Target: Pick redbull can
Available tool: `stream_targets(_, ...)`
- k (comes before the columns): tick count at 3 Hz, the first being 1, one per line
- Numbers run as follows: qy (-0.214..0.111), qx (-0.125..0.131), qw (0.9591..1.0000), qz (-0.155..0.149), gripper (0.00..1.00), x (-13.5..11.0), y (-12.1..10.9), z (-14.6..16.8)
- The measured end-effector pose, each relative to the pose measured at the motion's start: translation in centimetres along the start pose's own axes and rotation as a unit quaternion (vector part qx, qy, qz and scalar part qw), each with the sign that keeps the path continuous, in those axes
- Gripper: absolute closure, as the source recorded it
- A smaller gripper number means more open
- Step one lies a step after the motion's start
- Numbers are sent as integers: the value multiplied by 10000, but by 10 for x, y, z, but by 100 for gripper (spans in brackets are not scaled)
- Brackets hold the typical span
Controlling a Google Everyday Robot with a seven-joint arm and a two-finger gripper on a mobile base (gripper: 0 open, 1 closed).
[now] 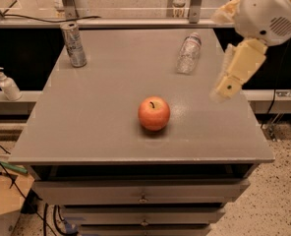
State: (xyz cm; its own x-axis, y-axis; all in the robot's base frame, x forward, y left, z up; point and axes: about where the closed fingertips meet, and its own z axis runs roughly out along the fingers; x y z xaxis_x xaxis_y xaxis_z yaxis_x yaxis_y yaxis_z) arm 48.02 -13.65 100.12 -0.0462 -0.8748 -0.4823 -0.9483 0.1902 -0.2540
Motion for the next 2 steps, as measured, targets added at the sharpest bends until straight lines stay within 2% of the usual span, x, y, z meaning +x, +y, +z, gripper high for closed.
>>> stream_targets(1, -862, -303, 9957, -150, 0, -45, -21, 24)
stream_targets(2, -1440, -646, 9869, -335, 0, -87, -33, 49)
